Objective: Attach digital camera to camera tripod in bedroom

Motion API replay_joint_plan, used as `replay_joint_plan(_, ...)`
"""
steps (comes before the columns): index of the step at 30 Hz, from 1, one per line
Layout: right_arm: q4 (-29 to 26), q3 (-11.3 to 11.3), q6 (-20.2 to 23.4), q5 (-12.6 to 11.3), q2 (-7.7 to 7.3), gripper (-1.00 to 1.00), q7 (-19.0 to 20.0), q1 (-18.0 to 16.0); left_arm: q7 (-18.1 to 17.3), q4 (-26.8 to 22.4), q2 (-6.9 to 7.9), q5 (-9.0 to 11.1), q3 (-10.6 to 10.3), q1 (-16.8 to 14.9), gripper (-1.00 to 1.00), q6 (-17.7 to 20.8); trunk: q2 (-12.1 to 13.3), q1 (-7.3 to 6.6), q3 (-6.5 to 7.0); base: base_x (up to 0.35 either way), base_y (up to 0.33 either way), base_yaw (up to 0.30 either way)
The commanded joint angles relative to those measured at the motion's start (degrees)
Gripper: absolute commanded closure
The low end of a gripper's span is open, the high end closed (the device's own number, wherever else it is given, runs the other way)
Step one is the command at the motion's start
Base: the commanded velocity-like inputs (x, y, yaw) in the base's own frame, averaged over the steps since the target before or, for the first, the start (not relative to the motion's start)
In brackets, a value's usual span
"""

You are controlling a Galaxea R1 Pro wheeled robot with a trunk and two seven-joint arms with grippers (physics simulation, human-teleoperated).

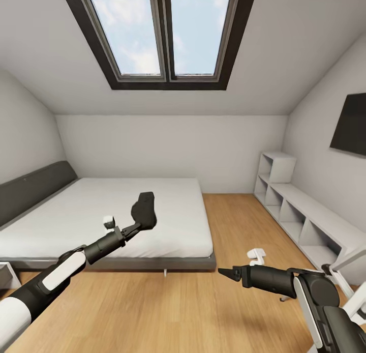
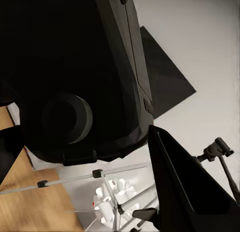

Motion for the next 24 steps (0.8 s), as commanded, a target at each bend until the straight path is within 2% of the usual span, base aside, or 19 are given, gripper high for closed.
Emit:
replay_joint_plan(1, -0.03, -0.05, 0.24, 0.1, 0.02, -1.0, 0.24, -0.05, -0.15, 0.06, 0.05, 0.97, -0.23, -0.08, 1.0, 0.34, 0.37, -0.22, 0.11, 0.0, 0.0, 0.0)
replay_joint_plan(5, -0.06, 0.05, -0.19, 0.13, 0.07, -1.0, 0.2, -0.03, -0.11, 0.24, 0.06, 2.81, -0.23, -0.08, 1.0, 0.35, 1.97, -1.1, 0.83, 0.0, 0.0, 0.0)
replay_joint_plan(11, 0.02, 0.18, -0.42, 0.21, 0.13, -1.0, -0.02, -0.02, 0.04, 0.47, -0.07, 3.68, -0.47, -0.08, 1.0, 0.36, 4.38, -2.42, 1.91, 0.0, 0.0, 0.0)
replay_joint_plan(13, 0.31, 0.16, -0.45, 0.3, 0.12, -1.0, -0.29, 0.0, 0.43, 1.22, -0.44, 3.76, -0.65, -0.08, 1.0, 0.38, 5.18, -2.86, 2.27, 0.0, 0.0, 0.0)
replay_joint_plan(15, 1.73, 0.15, -0.7, 1.24, 0.14, -1.0, -1.37, 0.0, 1.48, 3.64, -1.41, 3.83, -0.83, -0.08, 1.0, 0.46, 5.98, -3.3, 2.63, 0.0, 0.0, 0.0)
replay_joint_plan(16, 7.01, 0.74, -3.25, 6.04, 0.2, -1.0, -5.38, -0.01, 3.49, 10.36, -3.89, 3.87, -0.99, -0.08, 1.0, 2.12, 6.39, -3.52, 2.81, 0.0, 0.0, 0.0)
replay_joint_plan(18, 9.38, 1.5, -5.02, 8.57, 0.23, -1.0, -7.39, -0.03, 4.4, 13.98, -5.13, 3.82, -1.07, -0.08, 1.0, 3.82, 7.19, -3.96, 3.17, 0.0, 0.0, 0.0)
replay_joint_plan(19, 11.56, 2.33, -6.8, 11.03, 0.26, -1.0, -9.38, -0.04, 4.97, 16.11, -5.84, 3.77, -1.13, -0.08, 1.0, 4.81, 7.59, -4.18, 3.35, 0.0, 0.0, 0.0)
replay_joint_plan(20, 12.58, 2.7, -7.62, 12.09, 0.27, -1.0, -10.37, -0.04, 6.42, 21.08, -7.58, 3.63, -1.31, -0.08, 1.0, 6.73, 7.99, -4.4, 3.52, 0.0, 0.0, 0.0)
replay_joint_plan(22, 14.79, 3.33, -8.97, 13.99, 0.34, -1.0, -12.33, -0.03, 8.21, 27.08, -9.86, 3.48, -1.61, -0.08, 1.0, 8.22, 8.79, -4.84, 3.88, 0.0, 0.0, 0.0)
replay_joint_plan(24, 17.99, 3.86, -9.92, 15.71, 0.62, -1.0, -14.33, -0.01, 10.24, 33.89, -12.76, 3.15, -1.95, -0.08, 1.0, 9.09, 9.59, -5.28, 4.24, 0.0, 0.0, 0.0)
